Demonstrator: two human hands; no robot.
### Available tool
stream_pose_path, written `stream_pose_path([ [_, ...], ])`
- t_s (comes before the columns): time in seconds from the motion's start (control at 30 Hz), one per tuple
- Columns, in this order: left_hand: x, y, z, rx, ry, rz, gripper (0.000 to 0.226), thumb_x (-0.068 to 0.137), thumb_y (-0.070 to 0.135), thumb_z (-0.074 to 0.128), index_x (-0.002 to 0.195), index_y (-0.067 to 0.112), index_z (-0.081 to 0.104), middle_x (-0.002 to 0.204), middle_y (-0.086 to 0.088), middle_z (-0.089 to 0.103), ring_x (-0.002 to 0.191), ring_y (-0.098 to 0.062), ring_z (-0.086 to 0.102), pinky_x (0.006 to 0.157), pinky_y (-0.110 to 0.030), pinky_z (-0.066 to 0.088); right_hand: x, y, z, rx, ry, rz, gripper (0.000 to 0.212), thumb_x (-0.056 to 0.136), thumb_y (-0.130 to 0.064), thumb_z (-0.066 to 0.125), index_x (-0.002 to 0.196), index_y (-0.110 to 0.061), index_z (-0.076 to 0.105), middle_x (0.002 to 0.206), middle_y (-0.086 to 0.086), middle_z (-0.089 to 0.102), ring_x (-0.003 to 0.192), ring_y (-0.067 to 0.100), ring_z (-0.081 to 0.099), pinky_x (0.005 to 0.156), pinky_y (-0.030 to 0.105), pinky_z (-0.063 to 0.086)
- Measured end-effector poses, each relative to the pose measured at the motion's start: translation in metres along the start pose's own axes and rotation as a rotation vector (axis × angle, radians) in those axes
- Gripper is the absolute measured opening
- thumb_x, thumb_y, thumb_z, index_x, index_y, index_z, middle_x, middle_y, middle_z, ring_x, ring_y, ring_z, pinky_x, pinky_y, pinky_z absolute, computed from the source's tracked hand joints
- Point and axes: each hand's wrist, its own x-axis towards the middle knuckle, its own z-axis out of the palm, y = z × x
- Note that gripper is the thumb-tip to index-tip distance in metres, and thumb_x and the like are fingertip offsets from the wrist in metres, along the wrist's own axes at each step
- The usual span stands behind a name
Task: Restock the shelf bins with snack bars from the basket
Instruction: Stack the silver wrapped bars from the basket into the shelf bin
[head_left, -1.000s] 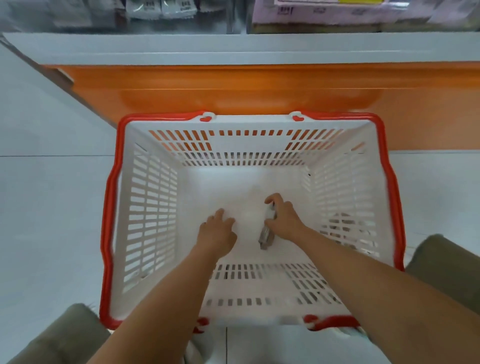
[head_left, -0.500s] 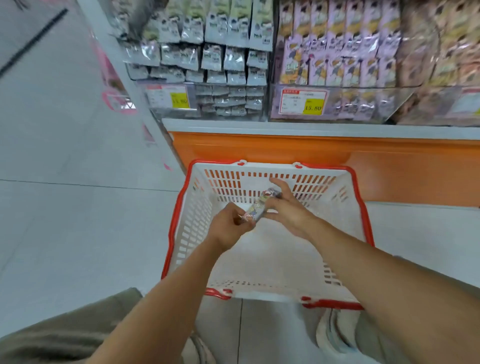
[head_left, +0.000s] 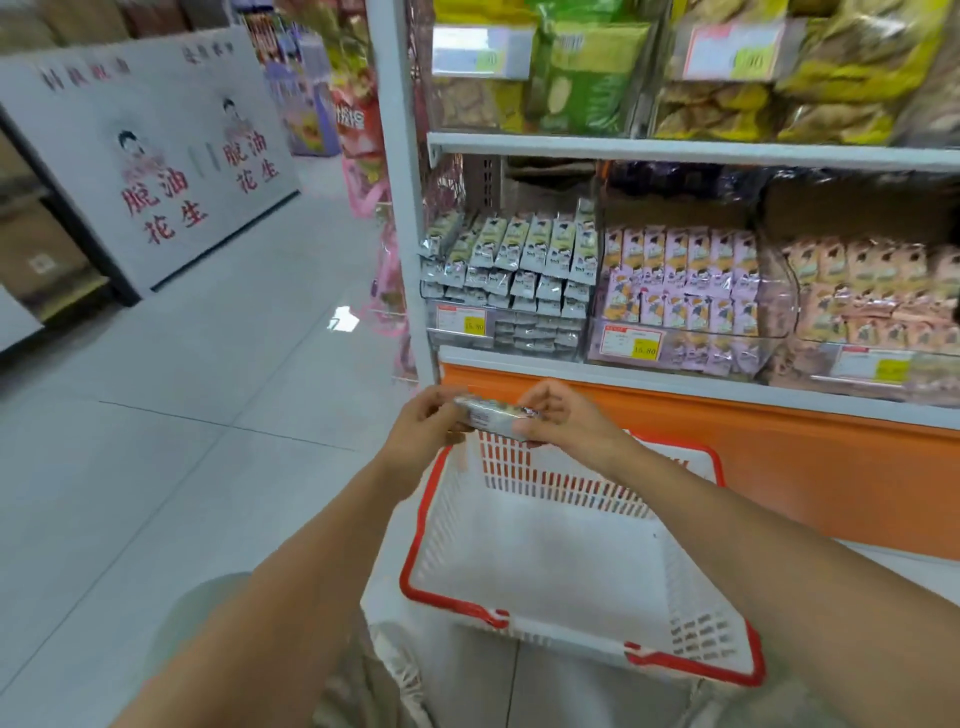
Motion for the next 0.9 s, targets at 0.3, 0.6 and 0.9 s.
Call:
stream_pose_path([
  [0.3, 0.036, 0.063, -0.018, -0.221, 0.044, 0.061, 0.029, 0.101, 0.006, 0.041, 0.124, 0.000, 0.057, 0.107, -0.016, 0.061, 0.100, -0.028, 0.059, 0.087, -0.034, 0.055, 0.020, -0.069, -0.004, -0.234, -0.131, -0.235, 0.040, 0.083, -0.010, 0.074, 0.121, -0.019, 0.062, 0.121, -0.008, 0.061, 0.109, -0.003, 0.058, 0.089, 0.012, 0.048],
  [0.6, 0.096, 0.112, -0.024, 0.252, 0.193, 0.223, 0.039, 0.099, 0.014, 0.049, 0.139, 0.017, 0.045, 0.131, -0.006, 0.047, 0.114, -0.019, 0.051, 0.084, -0.022, 0.045, 0.096, -0.107, -0.017, -0.304, 0.405, -0.392, 0.026, 0.084, -0.004, 0.067, 0.104, -0.019, 0.074, 0.100, -0.005, 0.069, 0.090, 0.012, 0.062, 0.082, 0.034, 0.055],
  [0.9, 0.134, 0.104, -0.035, 0.893, 0.399, 0.504, 0.049, 0.090, 0.009, 0.057, 0.137, 0.012, 0.048, 0.141, -0.007, 0.044, 0.131, -0.023, 0.036, 0.111, -0.034, 0.029, 0.157, -0.130, -0.017, -0.381, 0.691, -0.461, 0.021, 0.085, -0.014, 0.069, 0.105, -0.014, 0.075, 0.101, 0.002, 0.068, 0.076, 0.009, 0.058, 0.074, 0.026, 0.052],
])
